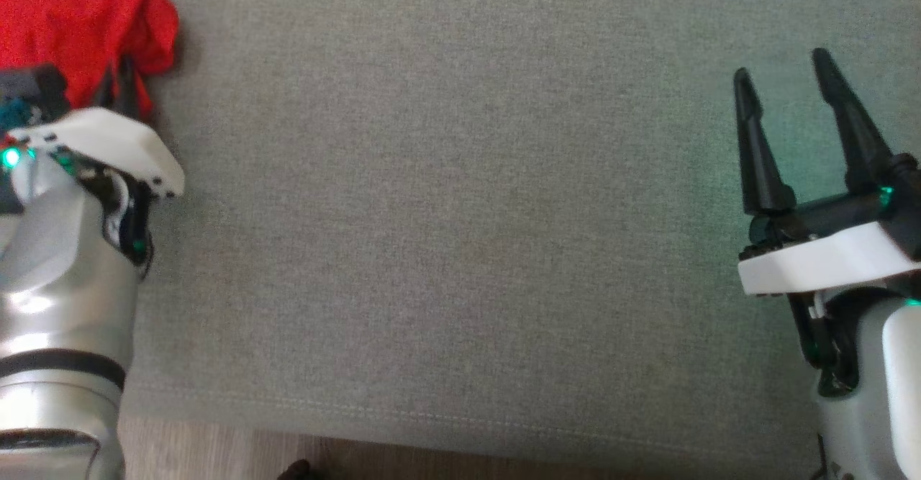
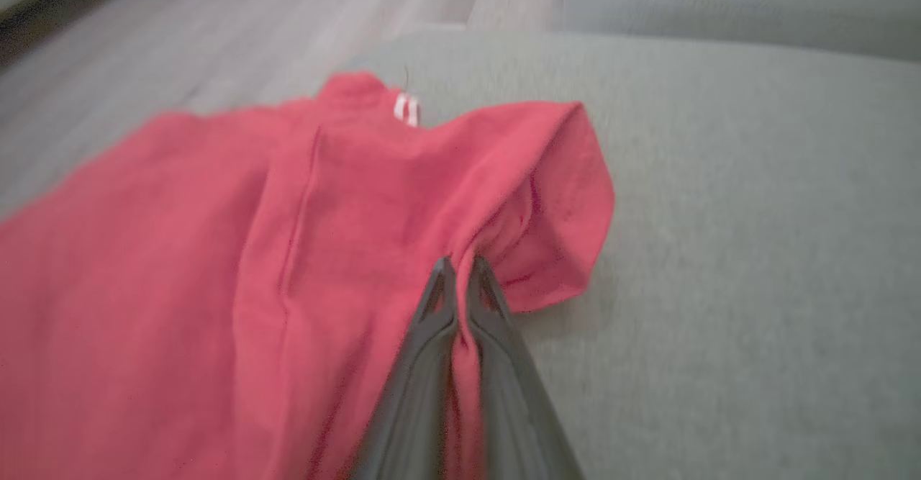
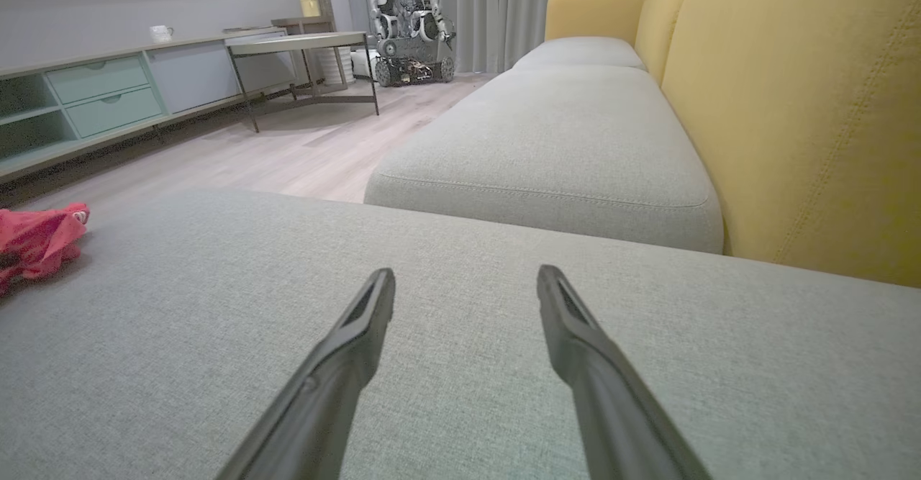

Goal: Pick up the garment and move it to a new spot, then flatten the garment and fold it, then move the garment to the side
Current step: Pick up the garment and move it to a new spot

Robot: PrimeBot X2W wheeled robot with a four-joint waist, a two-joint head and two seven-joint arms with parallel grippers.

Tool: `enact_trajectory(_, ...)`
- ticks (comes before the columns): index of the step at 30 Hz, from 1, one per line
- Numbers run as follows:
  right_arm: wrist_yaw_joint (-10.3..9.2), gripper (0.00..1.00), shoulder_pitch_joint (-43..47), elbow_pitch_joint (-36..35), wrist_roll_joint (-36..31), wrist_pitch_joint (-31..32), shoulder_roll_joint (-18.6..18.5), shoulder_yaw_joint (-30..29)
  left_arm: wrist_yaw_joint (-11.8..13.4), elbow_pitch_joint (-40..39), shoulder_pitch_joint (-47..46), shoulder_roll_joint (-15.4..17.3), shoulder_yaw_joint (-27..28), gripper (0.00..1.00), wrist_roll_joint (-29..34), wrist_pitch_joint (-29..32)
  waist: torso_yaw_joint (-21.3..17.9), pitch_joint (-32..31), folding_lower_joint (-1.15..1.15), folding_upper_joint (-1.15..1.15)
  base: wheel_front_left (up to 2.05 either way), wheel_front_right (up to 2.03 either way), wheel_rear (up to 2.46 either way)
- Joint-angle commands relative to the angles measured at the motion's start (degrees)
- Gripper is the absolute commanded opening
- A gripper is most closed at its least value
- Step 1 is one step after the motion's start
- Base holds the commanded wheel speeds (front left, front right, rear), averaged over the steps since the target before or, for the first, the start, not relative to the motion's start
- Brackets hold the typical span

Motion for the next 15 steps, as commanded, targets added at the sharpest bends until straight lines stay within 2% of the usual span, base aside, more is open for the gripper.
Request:
enact_trajectory(1,-0.04,1.0,-0.3,-1.8,0.2,-0.7,0.6,0.8,0.8,-3.8,-1.2,4.0,1.6,0.0,0.7,-0.3,0.1,-0.6,0.0,0.0,0.0,0.0,0.0)
enact_trajectory(6,-0.04,1.0,0.3,-0.8,0.3,-2.0,1.4,-0.6,3.2,-17.6,3.3,5.1,4.3,0.0,3.1,-0.3,-0.1,-3.3,0.0,0.0,0.0,0.0,0.0)
enact_trajectory(15,-0.04,1.0,2.0,2.3,1.0,-4.4,2.7,-1.4,3.0,-40.7,16.8,4.4,8.5,0.0,5.9,-0.3,-1.8,-10.2,0.0,0.0,0.0,0.0,0.0)
